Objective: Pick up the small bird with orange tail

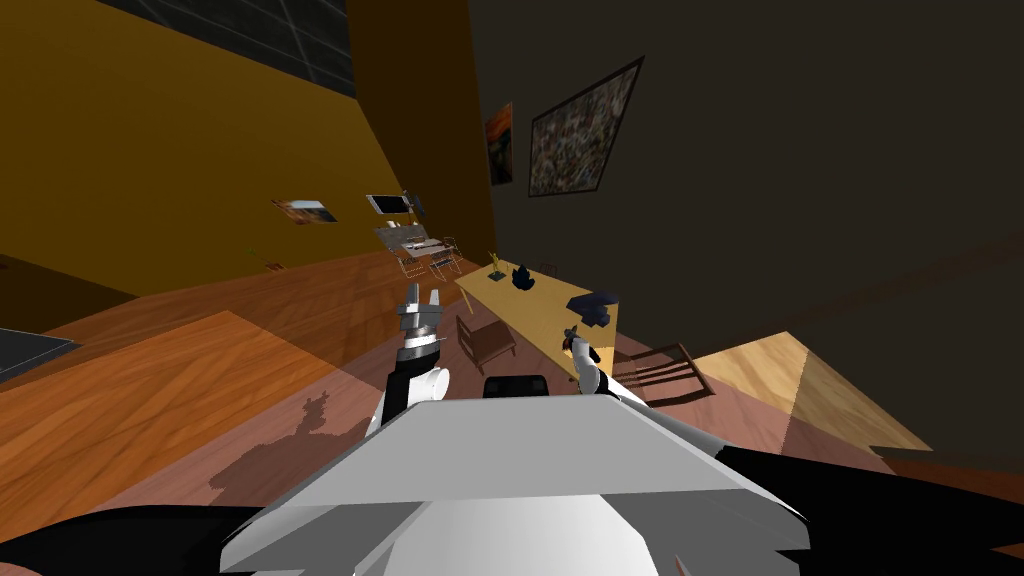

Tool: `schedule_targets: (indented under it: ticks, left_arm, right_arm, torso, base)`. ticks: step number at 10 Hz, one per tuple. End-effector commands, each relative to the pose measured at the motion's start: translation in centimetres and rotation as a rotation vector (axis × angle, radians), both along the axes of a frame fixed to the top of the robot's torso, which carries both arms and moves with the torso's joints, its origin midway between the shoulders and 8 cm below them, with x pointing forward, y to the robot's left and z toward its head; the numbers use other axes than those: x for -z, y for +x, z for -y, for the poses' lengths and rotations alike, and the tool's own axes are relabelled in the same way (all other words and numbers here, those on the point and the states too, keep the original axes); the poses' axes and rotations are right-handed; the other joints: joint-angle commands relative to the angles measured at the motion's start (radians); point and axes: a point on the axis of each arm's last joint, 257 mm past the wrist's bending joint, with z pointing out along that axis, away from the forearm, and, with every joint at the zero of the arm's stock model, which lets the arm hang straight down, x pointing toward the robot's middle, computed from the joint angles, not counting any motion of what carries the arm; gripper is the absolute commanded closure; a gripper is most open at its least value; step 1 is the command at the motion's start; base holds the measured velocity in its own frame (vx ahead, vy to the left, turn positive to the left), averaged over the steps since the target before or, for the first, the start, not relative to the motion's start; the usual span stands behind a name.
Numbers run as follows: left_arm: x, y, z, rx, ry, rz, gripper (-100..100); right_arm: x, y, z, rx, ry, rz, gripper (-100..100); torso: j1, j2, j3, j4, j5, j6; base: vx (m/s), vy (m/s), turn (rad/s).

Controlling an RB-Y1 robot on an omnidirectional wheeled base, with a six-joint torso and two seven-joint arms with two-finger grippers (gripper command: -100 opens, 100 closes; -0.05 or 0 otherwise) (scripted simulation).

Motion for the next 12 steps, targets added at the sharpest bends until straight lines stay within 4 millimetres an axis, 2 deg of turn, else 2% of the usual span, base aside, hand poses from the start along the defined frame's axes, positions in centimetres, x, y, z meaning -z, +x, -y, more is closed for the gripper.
schedule_targets:
  ticks: [1,2,3,11,12]
  left_arm:
    - [0.0,0.0,0.0,0.000,0.000,0.000,0]
    - [0.0,0.0,0.0,0.000,0.000,0.000,0]
    - [0.0,0.0,0.0,0.000,0.000,0.000,0]
    - [0.0,0.0,0.0,0.000,0.000,0.000,0]
    - [0.0,0.0,0.0,0.000,0.000,0.000,0]
  right_arm:
    - [0.0,0.0,0.0,0.000,0.000,0.000,100]
    - [0.0,0.0,0.0,0.000,0.000,0.000,0]
    - [-0.4,0.5,0.0,-0.039,-0.024,-0.003,100]
    - [-1.0,1.3,0.1,-0.059,-0.007,0.021,100]
    - [-1.2,1.6,0.0,-0.112,-0.045,0.004,100]
  torso:
    - [0.000,0.000,0.000,0.000,0.000,0.000]
    - [0.000,0.000,0.000,0.000,0.000,0.000]
    - [0.000,0.000,0.000,0.000,0.000,0.000]
    - [0.002,0.000,0.001,0.001,0.000,0.000]
    - [0.001,0.000,0.001,0.001,0.000,0.000]
  base:
    - [0.000,0.000,0.000]
    - [0.000,0.000,0.000]
    - [0.018,0.030,-0.102]
    - [0.011,0.030,-0.053]
    - [0.015,0.027,-0.099]
